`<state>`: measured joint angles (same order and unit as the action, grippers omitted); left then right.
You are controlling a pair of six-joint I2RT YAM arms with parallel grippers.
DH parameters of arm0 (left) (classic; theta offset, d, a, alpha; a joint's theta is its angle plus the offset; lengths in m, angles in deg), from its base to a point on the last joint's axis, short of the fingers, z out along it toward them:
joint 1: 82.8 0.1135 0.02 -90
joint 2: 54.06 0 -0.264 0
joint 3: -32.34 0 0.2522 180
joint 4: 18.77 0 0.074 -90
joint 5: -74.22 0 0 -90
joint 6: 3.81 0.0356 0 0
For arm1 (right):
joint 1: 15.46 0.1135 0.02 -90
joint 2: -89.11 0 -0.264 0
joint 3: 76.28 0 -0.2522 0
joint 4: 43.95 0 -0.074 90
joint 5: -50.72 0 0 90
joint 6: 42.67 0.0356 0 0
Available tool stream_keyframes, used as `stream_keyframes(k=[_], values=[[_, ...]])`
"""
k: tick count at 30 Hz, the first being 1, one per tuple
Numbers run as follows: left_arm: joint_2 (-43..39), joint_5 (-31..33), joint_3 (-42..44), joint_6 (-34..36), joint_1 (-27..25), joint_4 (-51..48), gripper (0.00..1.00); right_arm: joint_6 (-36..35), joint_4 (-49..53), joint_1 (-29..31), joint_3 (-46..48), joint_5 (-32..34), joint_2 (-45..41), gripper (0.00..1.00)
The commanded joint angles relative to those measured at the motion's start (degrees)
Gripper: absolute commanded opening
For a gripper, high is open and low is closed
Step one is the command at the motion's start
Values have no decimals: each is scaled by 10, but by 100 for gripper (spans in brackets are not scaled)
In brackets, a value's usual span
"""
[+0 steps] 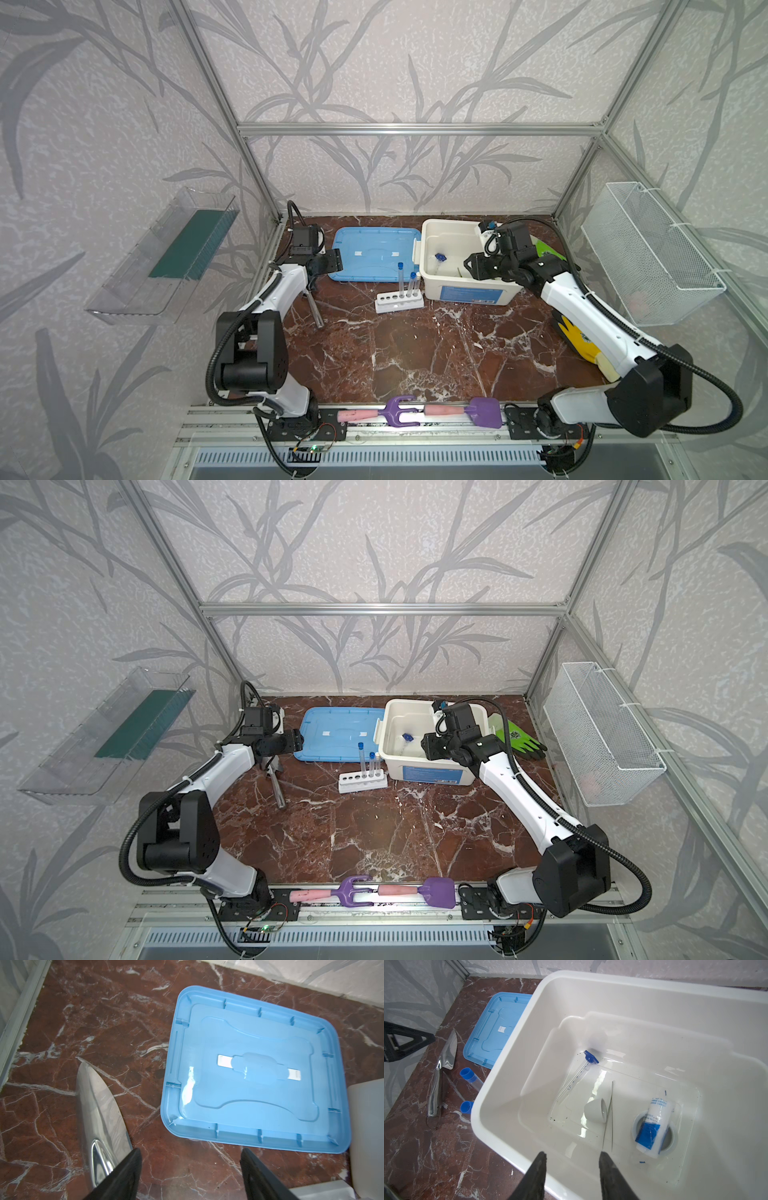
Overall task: Organize the chemistry lab equipment
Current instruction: 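Close the left gripper on the blue lid's edge while the right gripper rises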
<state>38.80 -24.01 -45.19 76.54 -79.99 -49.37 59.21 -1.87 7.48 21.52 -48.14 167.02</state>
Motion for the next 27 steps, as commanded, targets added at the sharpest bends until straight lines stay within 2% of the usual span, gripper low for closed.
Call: stream_keyframes(k=[1,7,12,18,27], values=[[45,5,-30,19,19,-5,74,-15,-15,7,8,-18,-38,43],[162,9,-161,52,28,-132,59,-41,-5,12,14,-43,-79,43],[226,13,-217,57,30,-163,51,-46,-14,29,28,-47,-110,45],[271,22,-258,73,30,-207,44,-44,-12,34,38,-38,-136,45],[281,18,-256,92,29,-220,42,-42,-16,34,52,-24,-148,45]])
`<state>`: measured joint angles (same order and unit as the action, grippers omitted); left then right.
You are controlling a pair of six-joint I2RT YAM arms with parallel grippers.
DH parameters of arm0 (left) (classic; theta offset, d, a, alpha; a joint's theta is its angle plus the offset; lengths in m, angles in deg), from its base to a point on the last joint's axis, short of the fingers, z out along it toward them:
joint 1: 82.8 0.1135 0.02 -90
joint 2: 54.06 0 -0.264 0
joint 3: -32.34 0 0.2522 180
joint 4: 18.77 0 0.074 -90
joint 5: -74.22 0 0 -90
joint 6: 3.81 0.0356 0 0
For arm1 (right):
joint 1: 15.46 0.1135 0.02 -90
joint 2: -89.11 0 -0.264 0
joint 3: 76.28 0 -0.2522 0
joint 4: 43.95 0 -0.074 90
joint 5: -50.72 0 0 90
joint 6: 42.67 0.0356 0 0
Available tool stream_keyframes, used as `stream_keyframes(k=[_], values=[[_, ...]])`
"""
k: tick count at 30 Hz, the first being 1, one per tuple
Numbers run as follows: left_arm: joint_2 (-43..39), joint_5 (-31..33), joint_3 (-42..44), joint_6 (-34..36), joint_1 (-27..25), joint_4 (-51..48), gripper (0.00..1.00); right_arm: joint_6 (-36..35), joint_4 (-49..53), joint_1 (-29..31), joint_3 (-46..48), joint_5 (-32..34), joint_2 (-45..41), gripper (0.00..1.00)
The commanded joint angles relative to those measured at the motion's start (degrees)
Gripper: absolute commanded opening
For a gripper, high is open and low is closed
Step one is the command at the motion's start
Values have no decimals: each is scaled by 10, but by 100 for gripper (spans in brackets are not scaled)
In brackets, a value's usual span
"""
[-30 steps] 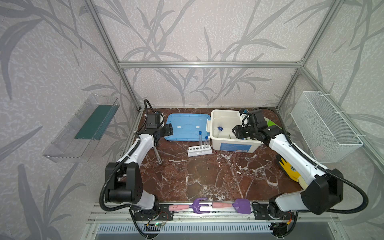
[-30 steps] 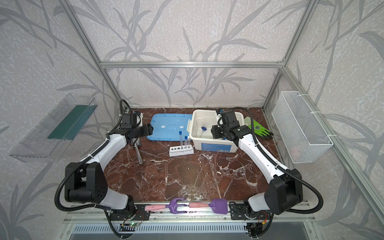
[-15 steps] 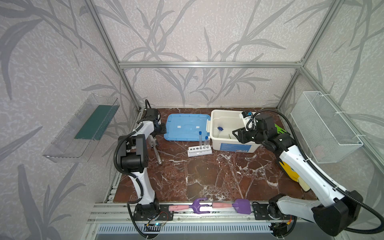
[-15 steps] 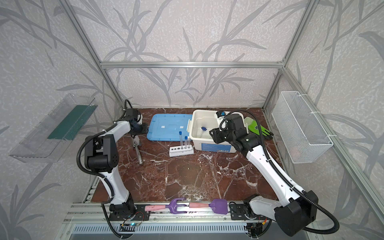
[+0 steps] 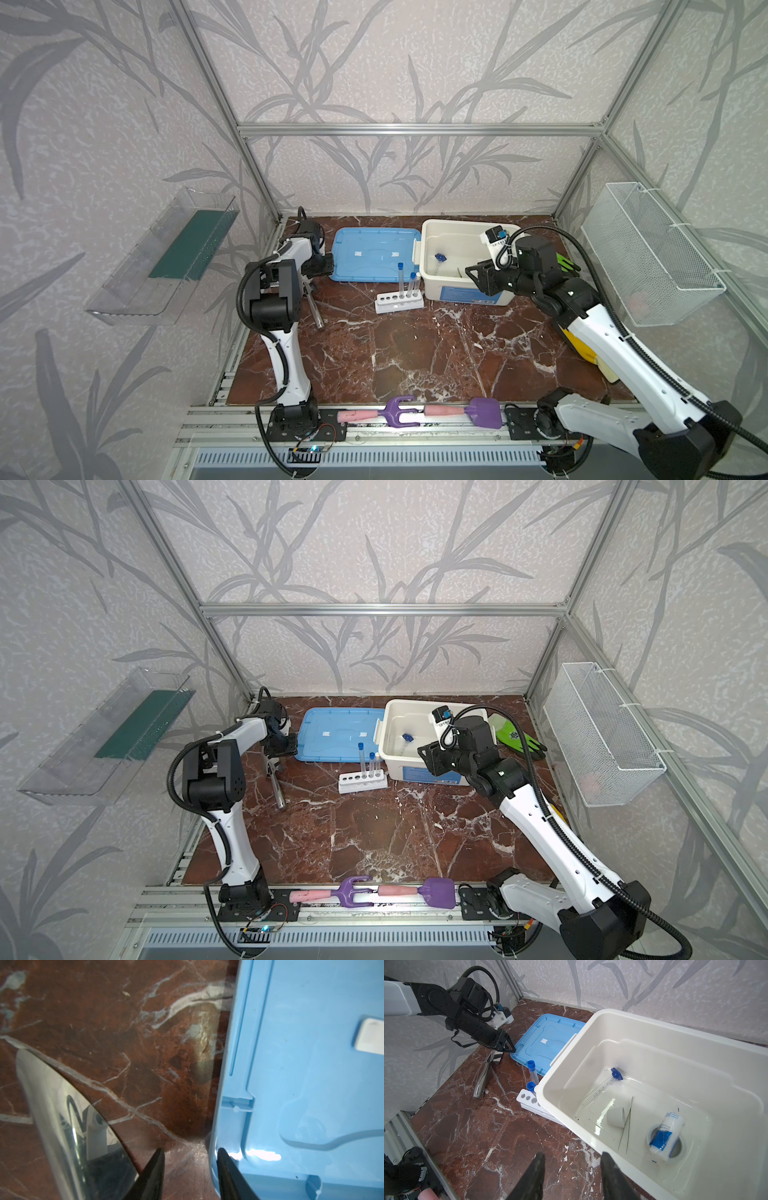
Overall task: Organize the chemistry lab equipment
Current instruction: 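Close the left gripper on the blue lid's edge while the right gripper rises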
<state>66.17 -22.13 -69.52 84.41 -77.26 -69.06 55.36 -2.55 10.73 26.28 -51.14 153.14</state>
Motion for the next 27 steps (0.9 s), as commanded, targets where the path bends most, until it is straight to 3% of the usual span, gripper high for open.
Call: stream_keyframes(k=[1,21,27], values=[[9,-1,-15,13,2,-23,41,-2,-10,2,6,6,-9,45],[47,-29,-46,13,-18,-36,14,6,-13,2,26,38,-18,43],[41,-26,-45,12,-19,-36,1,7,-16,2,31,46,-18,43]])
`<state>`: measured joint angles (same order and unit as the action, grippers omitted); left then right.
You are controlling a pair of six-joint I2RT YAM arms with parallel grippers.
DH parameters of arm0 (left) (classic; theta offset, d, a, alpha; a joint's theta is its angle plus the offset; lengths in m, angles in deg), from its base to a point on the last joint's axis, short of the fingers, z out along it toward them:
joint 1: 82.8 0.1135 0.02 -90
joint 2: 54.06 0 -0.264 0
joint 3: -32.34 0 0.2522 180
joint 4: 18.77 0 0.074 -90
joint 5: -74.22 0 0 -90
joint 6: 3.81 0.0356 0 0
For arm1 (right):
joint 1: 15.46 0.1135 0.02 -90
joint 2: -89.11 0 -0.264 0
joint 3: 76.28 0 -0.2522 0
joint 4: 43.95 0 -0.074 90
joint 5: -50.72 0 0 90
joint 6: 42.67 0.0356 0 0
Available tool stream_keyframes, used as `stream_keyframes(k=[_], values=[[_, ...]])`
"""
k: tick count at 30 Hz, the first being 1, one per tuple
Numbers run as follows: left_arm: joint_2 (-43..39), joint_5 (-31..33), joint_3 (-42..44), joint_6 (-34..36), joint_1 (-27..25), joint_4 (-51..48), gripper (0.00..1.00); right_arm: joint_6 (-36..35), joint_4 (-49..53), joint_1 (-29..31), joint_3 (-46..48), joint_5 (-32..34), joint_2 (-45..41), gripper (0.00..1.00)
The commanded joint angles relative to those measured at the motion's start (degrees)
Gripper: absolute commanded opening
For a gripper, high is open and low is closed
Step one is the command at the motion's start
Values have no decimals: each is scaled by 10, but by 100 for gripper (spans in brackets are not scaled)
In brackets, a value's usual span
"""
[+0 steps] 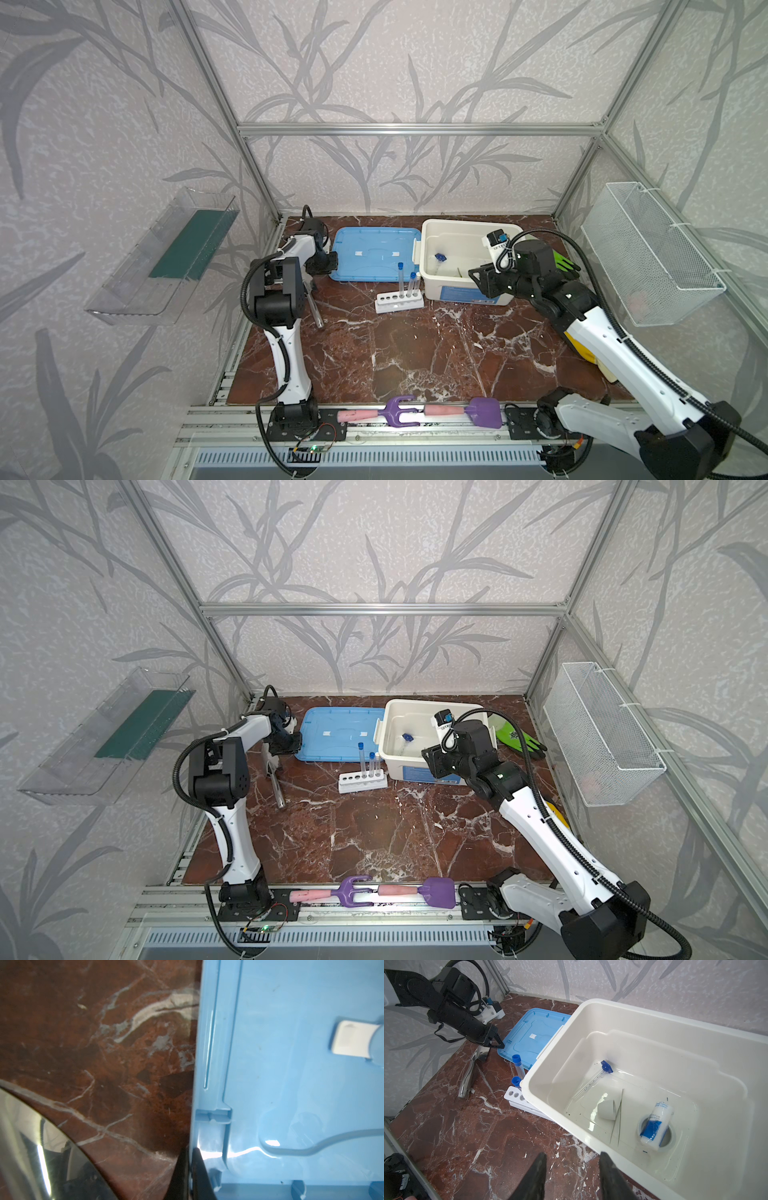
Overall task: Organize the chemistry lab equipment
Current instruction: 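Close the left gripper on the blue lid's edge while the right gripper rises, then lift and pull the blue lid farther from the robot with the left gripper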
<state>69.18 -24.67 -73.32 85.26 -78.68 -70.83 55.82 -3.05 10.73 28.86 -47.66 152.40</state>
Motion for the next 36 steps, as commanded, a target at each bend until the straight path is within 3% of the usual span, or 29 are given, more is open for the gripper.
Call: stream_keyframes(k=[1,12,36], values=[[8,1,-7,3,-3,-18,0,2,-10,2,6,12,-10,42],[-40,4,-14,0,9,-24,0,8,-20,2,11,16,0,41],[-294,22,-90,8,36,-63,0,40,-85,0,-4,-47,75,39]])
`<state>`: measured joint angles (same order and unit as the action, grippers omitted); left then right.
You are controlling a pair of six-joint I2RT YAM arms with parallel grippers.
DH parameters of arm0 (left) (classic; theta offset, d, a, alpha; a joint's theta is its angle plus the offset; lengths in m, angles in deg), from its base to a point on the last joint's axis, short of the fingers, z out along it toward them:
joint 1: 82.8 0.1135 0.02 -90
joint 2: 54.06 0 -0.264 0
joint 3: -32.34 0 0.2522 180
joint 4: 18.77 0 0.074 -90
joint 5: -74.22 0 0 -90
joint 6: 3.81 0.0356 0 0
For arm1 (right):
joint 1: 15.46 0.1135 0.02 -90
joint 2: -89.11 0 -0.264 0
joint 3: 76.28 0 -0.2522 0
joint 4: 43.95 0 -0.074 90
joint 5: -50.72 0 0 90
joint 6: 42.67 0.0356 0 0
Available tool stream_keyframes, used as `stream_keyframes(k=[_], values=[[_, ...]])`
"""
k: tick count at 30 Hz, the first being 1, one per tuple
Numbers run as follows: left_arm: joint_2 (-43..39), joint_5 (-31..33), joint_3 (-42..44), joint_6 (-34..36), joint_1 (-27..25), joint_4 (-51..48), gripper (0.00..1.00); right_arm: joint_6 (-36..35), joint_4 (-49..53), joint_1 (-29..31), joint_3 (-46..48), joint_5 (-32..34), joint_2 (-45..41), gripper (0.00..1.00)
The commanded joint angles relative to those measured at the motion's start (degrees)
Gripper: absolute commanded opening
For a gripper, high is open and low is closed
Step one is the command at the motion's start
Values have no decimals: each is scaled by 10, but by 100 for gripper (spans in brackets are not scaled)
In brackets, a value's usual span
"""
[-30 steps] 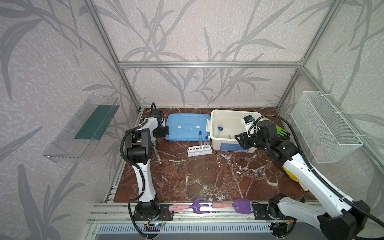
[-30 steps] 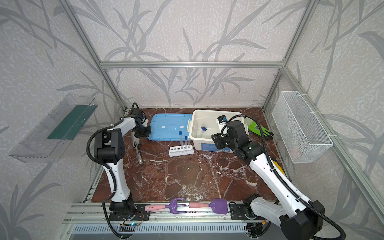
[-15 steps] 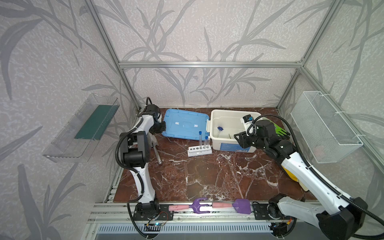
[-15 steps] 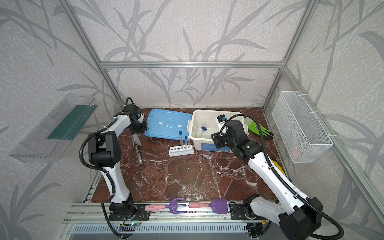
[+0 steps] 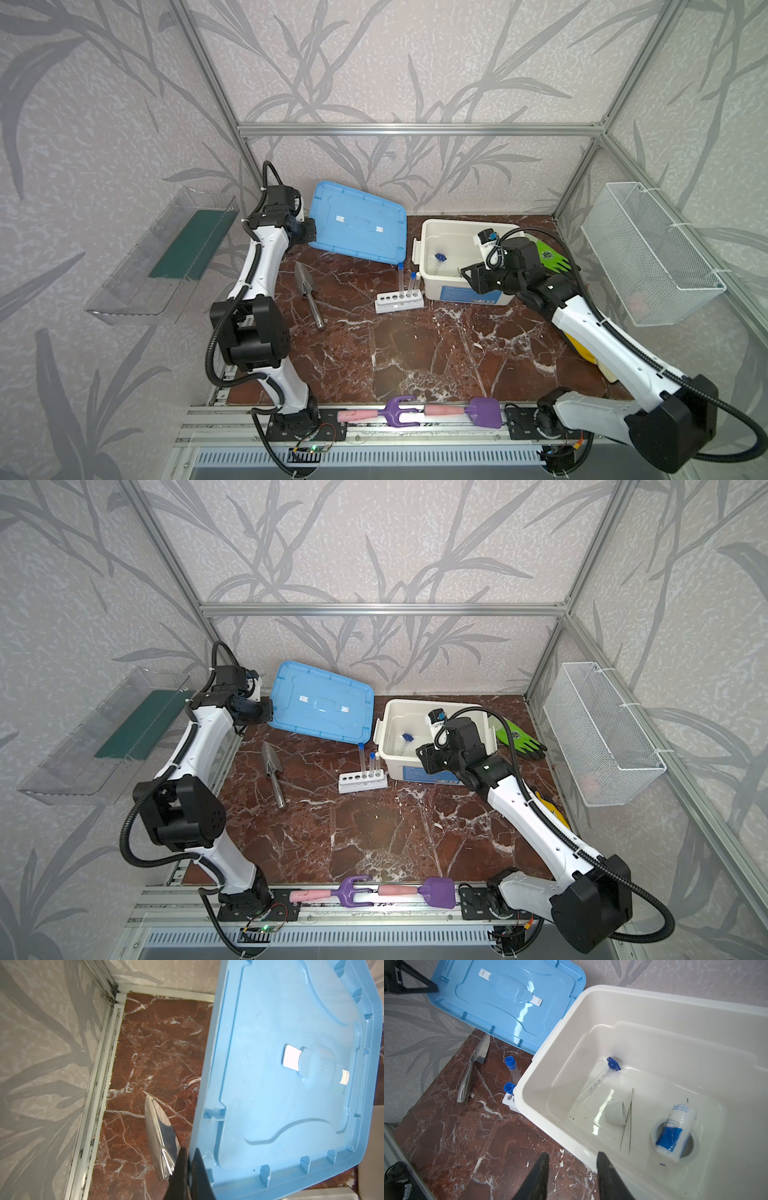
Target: Organize the chemistry lab equipment
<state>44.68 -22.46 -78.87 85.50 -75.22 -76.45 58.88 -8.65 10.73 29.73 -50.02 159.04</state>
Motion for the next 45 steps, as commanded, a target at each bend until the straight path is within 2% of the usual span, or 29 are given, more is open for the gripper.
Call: stream_keyframes(k=[1,5,11,12,16,19,27,32,42,45], values=[[-60,6,-38,8,2,-12,0,10,-35,-1,-15,-30,12,40],[-113,35,-42,24,7,-24,0,10,-42,-14,-47,-83,39,42],[-195,24,-38,25,24,-35,0,1,-56,-35,-98,-187,79,56],[-206,16,-36,25,25,-37,0,4,-64,-39,-102,-206,82,61],[-241,-32,-31,16,25,-59,0,15,-120,-54,-112,-287,95,90],[-270,-90,-8,4,24,-62,0,28,-156,-61,-121,-315,107,99],[-324,-192,43,-15,25,-43,0,108,-275,-81,-146,-417,152,99],[-339,-235,71,-32,25,-14,0,168,-352,-78,-136,-439,150,99],[-333,-263,95,-36,23,3,0,183,-364,-50,-159,-462,161,100],[-325,-267,105,-24,22,6,0,190,-365,-49,-163,-461,157,92]])
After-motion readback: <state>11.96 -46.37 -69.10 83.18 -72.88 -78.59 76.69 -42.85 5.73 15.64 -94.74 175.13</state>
